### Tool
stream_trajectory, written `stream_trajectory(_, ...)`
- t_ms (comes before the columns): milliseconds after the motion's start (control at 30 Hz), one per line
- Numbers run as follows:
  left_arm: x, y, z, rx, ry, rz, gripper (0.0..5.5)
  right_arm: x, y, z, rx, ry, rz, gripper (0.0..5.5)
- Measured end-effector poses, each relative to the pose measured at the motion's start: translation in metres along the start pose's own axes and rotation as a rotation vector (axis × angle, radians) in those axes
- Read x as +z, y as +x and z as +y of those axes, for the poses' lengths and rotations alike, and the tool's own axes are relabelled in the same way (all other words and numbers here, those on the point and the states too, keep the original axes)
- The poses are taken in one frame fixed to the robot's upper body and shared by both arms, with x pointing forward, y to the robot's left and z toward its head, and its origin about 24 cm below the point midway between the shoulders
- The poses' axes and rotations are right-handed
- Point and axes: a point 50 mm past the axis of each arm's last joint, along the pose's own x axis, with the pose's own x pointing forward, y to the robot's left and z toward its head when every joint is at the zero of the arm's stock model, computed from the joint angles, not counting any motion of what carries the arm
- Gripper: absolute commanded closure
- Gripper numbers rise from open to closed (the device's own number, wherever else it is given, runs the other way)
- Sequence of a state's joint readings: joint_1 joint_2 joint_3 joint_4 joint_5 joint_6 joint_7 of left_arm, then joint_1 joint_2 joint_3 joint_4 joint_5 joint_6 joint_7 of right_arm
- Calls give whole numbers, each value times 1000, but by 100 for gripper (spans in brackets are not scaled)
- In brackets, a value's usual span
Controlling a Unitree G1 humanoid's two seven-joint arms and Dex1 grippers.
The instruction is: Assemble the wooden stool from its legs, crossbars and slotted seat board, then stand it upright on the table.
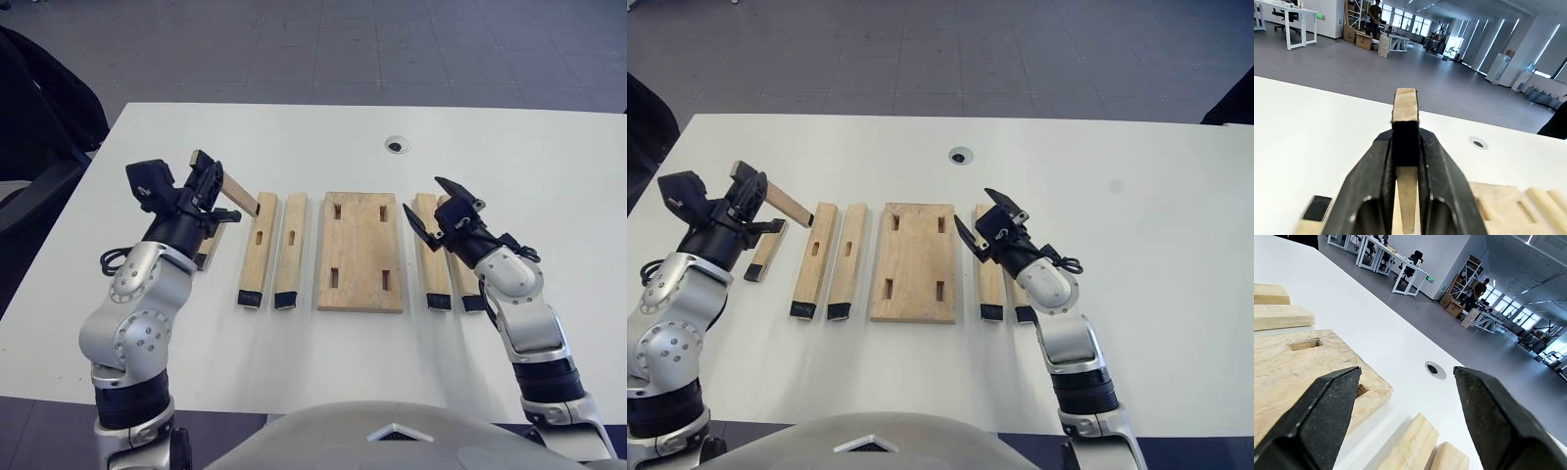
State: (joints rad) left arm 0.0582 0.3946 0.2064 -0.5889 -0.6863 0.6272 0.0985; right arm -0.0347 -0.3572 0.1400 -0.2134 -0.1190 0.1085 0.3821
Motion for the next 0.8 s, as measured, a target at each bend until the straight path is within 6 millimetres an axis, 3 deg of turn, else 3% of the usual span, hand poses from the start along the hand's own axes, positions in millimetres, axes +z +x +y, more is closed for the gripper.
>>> stream_trajectory(100, -14, -7, -10, 55, 144, 38, 507, -2, -1, 6, 4, 0, 15, 203)
stream_trajectory(200, -25, -10, -15, 80, 164, 58, 507, -1, 1, 9, 9, -2, 12, 203)
stream_trajectory(800, -33, -5, -16, 106, 117, 46, 507, -1, 0, 12, 16, -8, 20, 203)
